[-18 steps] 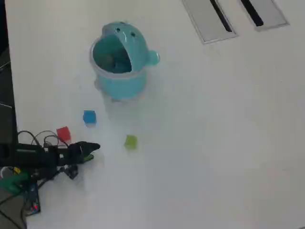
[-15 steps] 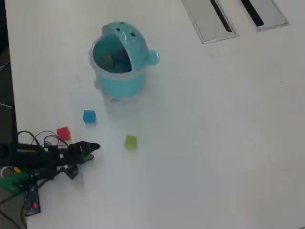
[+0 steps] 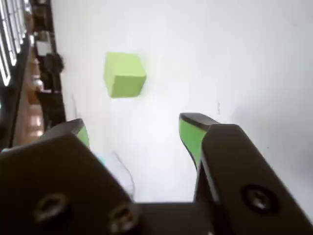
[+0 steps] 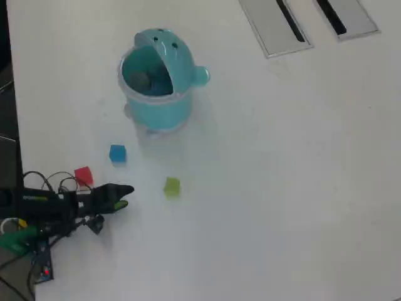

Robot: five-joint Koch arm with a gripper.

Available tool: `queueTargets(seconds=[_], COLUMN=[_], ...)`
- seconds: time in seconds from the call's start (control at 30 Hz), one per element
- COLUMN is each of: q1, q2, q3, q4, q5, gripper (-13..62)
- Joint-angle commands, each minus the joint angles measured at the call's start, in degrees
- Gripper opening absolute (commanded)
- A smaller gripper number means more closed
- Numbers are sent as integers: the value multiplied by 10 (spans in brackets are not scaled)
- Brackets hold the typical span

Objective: Grasp RGB lego blocks and put them in the bin one by one.

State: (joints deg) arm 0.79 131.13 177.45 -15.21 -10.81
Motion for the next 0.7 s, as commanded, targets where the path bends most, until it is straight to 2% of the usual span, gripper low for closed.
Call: queueTargets(seconds=[0.0,0.67], q1=[0,-36], q2=[33,33], q3=[41,42], q4=[-78,-323], q5=[-12,-7], gripper=[337,341])
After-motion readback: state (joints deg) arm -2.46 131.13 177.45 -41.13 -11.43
